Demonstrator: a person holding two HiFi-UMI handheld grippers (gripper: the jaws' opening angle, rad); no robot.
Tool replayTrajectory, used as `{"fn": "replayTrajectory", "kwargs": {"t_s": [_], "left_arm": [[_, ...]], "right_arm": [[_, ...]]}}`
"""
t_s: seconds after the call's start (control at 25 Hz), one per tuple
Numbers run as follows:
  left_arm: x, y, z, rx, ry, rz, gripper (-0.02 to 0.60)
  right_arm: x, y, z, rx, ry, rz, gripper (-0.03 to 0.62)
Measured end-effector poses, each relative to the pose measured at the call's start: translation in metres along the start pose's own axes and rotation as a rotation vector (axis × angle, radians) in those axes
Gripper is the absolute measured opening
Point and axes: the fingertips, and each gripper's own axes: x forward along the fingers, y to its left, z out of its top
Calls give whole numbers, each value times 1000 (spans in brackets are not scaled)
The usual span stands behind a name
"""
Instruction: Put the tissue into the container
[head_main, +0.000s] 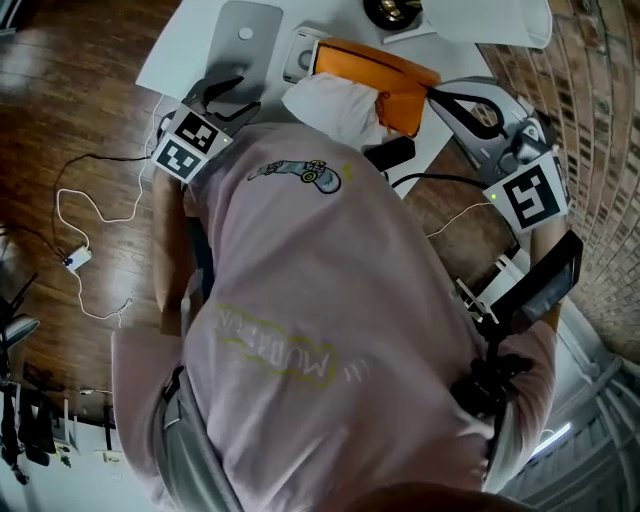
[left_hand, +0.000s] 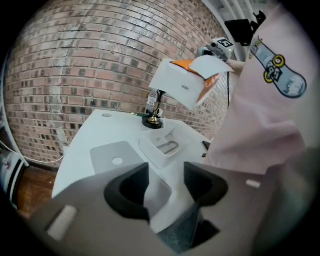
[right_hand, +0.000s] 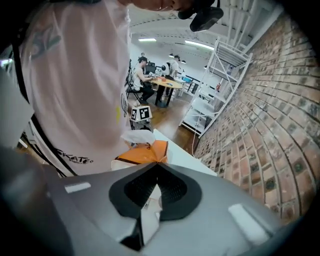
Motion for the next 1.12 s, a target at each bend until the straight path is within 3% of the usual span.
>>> {"fn": "replayTrajectory", "kwargs": {"t_s": [0.16,0.28,0.44,0.52,0.64,0.68,0.8,0.88,0.96,1.12], "left_arm": [[2,2,2,-4,5,-2,222],[2,4,1,-9,17,-1,222],[7,7,7,-4,34,-4,222],[8,8,12,13,46,-12,222],[7,10,17,57,69,-30,222],[7,9,19,69,74,-35,222],[10,3,24,100,90,-47,222],[10,-4,30,134,100,-60,222],[9,-14,39,169,106,-75,222],[14,-36,48,212,117,-97,222]], "right_arm": [[40,2,-18,72,-35,-19,5],[87,11,-56,162,-17,-31,5],[163,46,-163,180,213,-29,5],[181,62,-204,153,292,-69,6],[180,59,-205,149,267,-194,27],[177,57,-202,159,256,-221,65],[161,49,-197,220,225,-285,92],[141,44,-196,333,187,-355,92],[115,43,-196,533,94,-449,91],[57,56,-205,1092,-302,-727,46]]}}
